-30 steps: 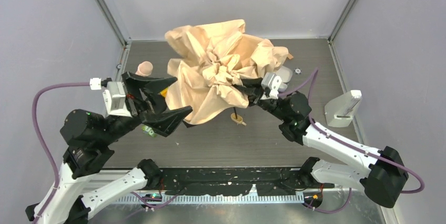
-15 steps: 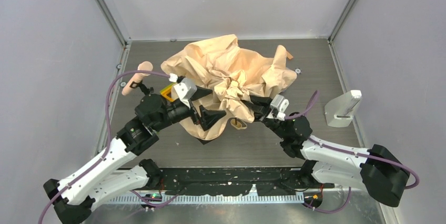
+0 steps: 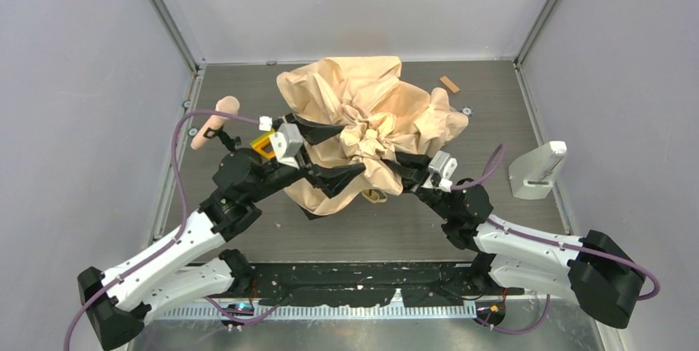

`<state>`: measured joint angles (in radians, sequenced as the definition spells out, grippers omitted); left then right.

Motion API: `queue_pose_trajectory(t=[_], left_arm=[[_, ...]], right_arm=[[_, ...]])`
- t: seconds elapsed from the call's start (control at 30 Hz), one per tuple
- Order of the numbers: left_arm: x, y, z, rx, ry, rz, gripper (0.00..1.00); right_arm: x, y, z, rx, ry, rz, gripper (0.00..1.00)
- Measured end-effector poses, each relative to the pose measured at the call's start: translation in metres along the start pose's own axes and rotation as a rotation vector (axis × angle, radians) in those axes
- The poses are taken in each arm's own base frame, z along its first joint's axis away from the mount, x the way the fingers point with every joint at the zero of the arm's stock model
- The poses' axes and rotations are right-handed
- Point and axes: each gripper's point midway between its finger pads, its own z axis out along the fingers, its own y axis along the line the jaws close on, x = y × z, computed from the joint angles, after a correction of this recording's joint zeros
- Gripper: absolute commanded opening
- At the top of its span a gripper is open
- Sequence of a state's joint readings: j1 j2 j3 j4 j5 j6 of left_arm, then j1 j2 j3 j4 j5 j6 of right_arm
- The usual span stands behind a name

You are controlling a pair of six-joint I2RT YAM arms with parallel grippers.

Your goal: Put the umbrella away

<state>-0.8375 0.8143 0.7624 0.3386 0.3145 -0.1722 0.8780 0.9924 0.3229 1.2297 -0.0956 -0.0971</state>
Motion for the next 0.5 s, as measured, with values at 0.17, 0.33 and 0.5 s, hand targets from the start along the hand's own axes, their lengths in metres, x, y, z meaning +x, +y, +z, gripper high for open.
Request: queue_pose_trajectory(t=[0.17,0.33,0.5], left_arm=[[0.010,0.005,0.015,0.005,-0.001,0.001,1.00],[0.016,0.004,0.031,0.026,-0.005,-0.001,1.00],[0.014,0.003,0.039,0.044,-0.028,0.003,1.00]], right_arm=[[0.000,0.005,0.000,-0.026,-0.001,0.003,0.06],[0.000,0.007,-0.001,-0.038,0.002,0.002,0.06],[0.000,0.013,-0.001,-0.074,0.009,0.002,0.06]])
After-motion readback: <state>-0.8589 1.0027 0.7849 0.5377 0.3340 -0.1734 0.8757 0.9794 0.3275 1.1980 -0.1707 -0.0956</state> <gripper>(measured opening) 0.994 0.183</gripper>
